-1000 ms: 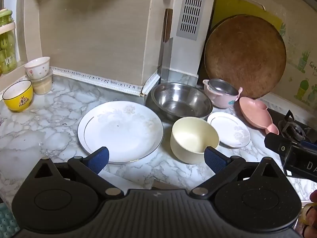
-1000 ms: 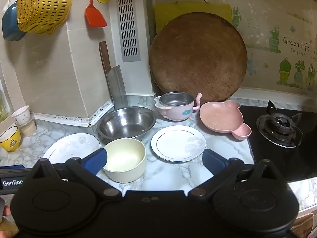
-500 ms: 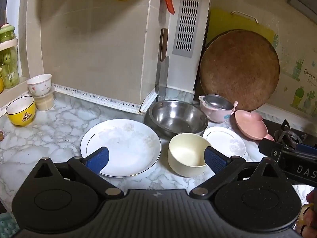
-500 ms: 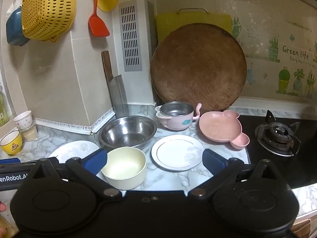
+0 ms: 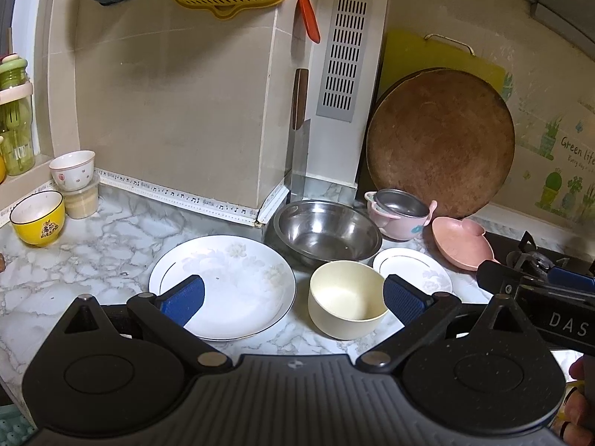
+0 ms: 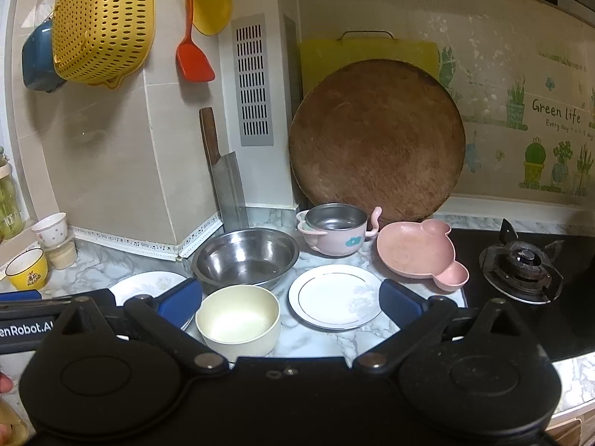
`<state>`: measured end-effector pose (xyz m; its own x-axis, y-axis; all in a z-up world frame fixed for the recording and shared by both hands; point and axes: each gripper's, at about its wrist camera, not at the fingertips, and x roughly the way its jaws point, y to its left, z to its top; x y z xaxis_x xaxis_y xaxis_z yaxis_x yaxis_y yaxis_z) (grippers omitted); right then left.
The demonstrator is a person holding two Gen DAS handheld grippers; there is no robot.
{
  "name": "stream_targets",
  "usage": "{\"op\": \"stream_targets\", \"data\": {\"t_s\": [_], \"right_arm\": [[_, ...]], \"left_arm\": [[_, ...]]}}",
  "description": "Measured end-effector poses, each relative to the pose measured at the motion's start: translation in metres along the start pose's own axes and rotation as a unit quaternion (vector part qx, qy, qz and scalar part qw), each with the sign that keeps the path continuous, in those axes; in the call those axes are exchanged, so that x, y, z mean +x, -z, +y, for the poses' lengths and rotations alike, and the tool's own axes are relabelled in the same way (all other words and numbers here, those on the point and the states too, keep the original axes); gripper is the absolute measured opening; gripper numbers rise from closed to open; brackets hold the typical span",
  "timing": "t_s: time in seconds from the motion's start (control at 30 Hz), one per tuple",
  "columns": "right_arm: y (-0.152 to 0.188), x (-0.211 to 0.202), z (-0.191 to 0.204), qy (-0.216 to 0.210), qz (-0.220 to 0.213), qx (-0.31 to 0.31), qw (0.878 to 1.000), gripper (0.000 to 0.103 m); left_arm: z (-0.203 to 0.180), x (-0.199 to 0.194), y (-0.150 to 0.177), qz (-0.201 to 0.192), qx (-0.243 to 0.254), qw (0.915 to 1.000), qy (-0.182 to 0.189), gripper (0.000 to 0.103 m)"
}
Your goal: Organize plates and bowls
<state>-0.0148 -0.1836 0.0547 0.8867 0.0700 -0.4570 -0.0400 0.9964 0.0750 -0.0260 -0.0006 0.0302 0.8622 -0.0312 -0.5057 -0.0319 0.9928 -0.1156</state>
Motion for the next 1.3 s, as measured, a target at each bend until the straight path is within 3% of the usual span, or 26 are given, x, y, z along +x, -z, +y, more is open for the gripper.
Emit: {"op": "stream_targets", "data": {"t_s": [1.3], "right_arm": [[-0.0007, 0.0084, 0.0055, -0.014, 0.003, 0.003, 1.0, 0.1]], "left_arm": [[0.0054, 0.0079, -0.0048, 0.002, -0.015, 0.9999, 0.005, 0.103]]}}
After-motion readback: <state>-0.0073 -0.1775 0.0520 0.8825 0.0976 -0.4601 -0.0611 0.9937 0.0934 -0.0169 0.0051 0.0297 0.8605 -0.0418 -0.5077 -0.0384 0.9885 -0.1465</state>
